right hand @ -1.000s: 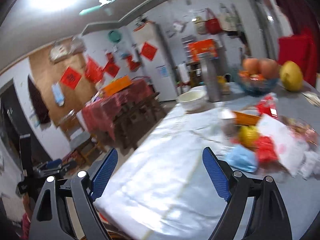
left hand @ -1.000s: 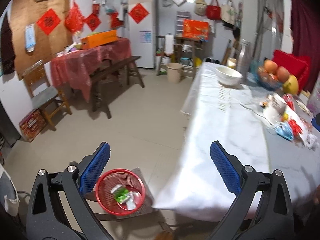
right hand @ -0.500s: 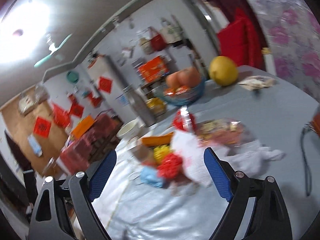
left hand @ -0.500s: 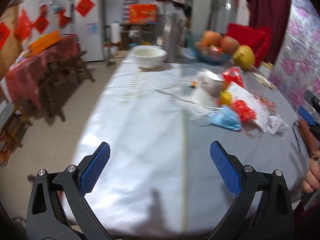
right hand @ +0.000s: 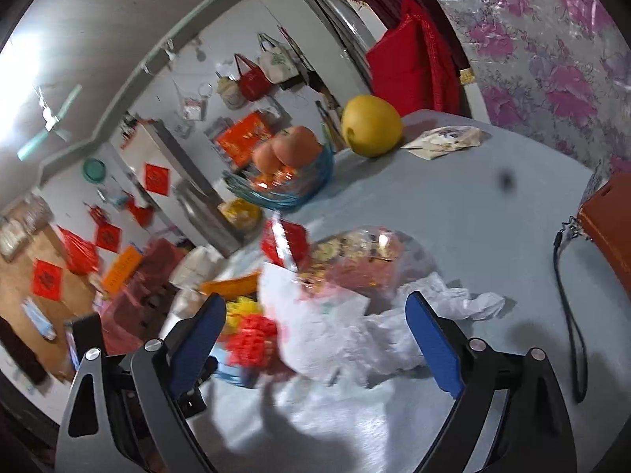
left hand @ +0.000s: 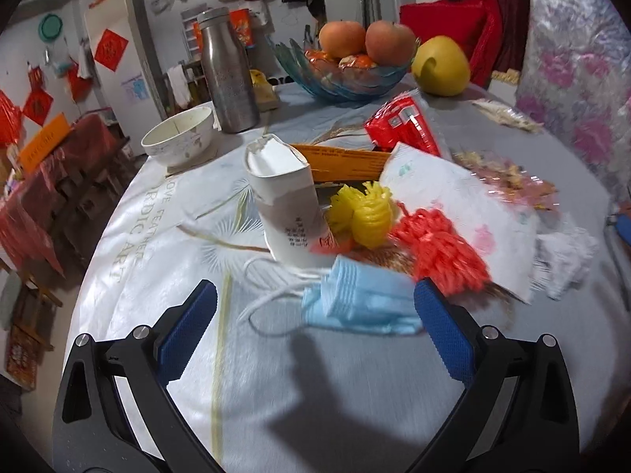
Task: Collect trash
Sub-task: 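Move both open tools back over the table toward the remaining clutter, then grasp the blue face mask with the left tool while the right tool grasps the red yarn tassel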
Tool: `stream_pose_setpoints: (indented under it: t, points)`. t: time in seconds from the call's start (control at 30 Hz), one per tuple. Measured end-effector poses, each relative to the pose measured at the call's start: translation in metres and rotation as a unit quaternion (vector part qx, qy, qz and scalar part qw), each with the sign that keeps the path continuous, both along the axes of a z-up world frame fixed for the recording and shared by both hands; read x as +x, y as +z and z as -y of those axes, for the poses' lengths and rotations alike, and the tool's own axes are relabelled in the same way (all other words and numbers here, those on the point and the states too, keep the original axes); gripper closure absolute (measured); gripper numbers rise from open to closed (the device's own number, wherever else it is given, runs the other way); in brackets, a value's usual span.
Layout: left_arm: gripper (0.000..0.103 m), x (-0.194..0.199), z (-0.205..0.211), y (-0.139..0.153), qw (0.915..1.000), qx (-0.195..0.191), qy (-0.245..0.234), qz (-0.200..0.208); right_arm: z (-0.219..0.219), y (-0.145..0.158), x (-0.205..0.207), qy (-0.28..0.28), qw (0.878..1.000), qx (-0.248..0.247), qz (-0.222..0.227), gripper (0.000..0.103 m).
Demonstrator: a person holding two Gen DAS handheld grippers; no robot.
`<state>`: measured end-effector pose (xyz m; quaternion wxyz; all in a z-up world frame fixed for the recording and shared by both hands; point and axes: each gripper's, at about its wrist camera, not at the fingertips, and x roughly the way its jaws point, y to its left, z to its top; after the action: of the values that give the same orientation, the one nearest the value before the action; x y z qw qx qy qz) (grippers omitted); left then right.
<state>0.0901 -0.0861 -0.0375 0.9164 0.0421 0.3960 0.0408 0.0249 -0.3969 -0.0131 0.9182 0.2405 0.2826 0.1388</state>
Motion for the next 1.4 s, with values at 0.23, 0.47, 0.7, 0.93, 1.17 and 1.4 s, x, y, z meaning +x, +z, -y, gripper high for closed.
stream_pose_setpoints:
  t: [0.23, 0.47, 0.7, 0.93, 1.17, 1.4]
  points:
    - [0.007, 0.015, -0.015, -0.015, 0.9987, -0.045, 0.01, -0.02, -0.001, -0.016, 0.012, -0.038, 0.997, -0.064, -0.017, 0.01]
    - [0.006, 0.015, -0.04, -0.027, 0.9911, -0.122, 0.016, -0.052, -0.007, -0.021, 0.013, -0.037, 0.996, -0.082, -0.019, 0.007]
    - [0.007, -0.017, -0.081, -0.022, 0.9859, -0.15, 0.069, -0.028, 0.003, -0.024, 0.015, -0.039, 0.998, -0.046, -0.023, 0.006]
    - [0.007, -0.02, -0.019, -0.007, 0.9989, -0.039, -0.01, 0.021, -0.002, -0.024, 0.019, -0.029, 0.998, -0.052, -0.03, 0.006]
    - [0.006, 0.014, 0.025, -0.028, 0.9966, 0.071, -0.019, -0.036, 0.002, -0.027, 0.02, -0.027, 0.998, -0.039, -0.032, 0.006]
    - [0.006, -0.006, -0.052, -0.025, 0.9972, -0.009, 0.06, -0.044, 0.004, -0.028, 0.02, -0.025, 0.999, -0.033, -0.032, 0.006]
